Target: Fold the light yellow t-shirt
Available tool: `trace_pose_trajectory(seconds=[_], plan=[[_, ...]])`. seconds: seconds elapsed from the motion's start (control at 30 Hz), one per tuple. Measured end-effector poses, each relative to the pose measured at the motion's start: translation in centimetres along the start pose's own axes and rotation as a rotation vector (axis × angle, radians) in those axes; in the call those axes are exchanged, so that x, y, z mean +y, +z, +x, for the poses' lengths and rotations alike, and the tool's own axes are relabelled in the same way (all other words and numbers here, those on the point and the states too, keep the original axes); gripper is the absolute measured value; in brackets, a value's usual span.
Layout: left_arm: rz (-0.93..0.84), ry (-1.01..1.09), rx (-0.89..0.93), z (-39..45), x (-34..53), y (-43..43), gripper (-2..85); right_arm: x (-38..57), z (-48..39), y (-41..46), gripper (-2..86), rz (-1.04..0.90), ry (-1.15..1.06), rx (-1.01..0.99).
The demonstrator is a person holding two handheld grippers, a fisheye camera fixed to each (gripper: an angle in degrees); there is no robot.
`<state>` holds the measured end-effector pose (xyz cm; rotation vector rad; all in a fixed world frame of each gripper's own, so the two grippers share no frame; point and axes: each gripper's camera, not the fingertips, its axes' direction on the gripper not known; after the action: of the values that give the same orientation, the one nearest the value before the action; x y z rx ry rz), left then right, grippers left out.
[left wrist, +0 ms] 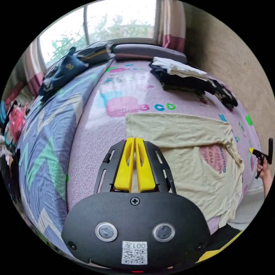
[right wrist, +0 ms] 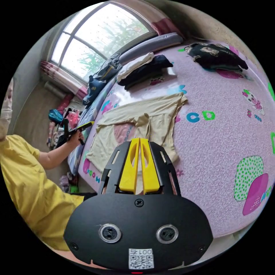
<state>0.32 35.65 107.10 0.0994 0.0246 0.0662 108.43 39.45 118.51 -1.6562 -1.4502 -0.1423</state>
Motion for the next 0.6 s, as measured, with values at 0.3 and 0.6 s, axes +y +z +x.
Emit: trace_pose_trajectory(seconds=[0.3, 0.6], plan=[[-0.255, 0.226, 0.003, 4.8, 9.7, -1.7, -1.0, 15.5, -4.1, 0.3, 2.8, -0.399, -0.066, -0.126], [-0.45, 0.833, -0.329, 15.3, 18.2, -1.3, 3.7, 22.6, -13.2, 3.1, 11.7, -0.344, -0.34, 0.035]])
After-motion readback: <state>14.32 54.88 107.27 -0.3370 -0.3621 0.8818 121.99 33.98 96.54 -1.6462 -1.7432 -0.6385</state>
